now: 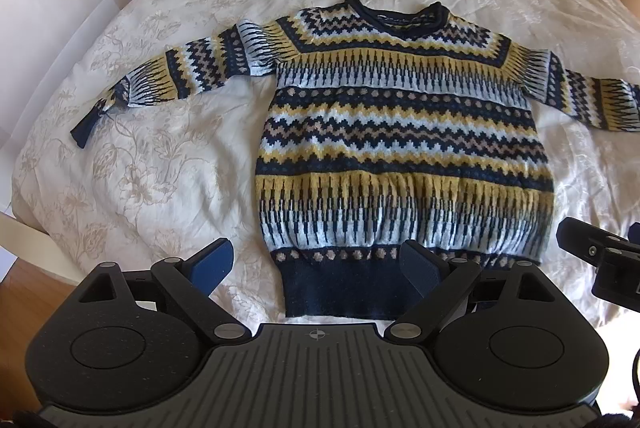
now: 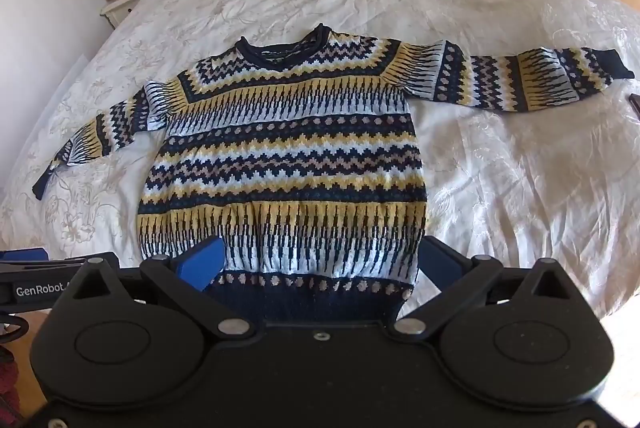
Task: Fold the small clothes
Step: 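Move both grippers over the sweater hem toward the sleeves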
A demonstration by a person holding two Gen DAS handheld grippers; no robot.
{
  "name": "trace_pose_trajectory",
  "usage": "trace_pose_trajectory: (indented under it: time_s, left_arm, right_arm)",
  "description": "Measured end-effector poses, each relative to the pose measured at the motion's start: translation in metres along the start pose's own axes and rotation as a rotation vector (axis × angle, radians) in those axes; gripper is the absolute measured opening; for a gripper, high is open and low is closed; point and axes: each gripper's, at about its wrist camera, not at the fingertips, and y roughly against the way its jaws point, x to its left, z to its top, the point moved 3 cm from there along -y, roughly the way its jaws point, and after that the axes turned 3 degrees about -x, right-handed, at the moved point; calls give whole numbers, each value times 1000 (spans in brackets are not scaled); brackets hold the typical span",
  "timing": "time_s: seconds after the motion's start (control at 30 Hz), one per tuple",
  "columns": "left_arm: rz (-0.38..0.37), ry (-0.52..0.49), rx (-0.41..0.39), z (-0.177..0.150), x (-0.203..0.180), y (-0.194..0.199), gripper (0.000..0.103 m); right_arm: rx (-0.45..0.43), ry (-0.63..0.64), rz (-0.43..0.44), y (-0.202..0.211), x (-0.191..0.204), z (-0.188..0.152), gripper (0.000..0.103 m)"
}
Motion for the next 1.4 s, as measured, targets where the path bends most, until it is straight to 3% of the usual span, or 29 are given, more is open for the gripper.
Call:
trace_pose_trajectory:
  time_s: [0.37,0.77,0.97,1.23,1.4]
  left_arm:
    - [6,7,19,5,1,-9,91]
    - [-1,-7,65,30,5,-39,91]
    - [-7,-16,80,52,8,-57,91]
    - [-32,-20,66,93,8,-83,90]
    - [-73,-41,18,123,0,-96,81]
  right_arm:
    - [17,1,-5,-9,3,1,102]
    - [92,-1,-24,-40,10,17,102]
    - [136,-18,-43,-61,13,31,102]
    - [126,-53,-4,-89,19,63,102]
    - [96,-88,23,-104,19,85,102]
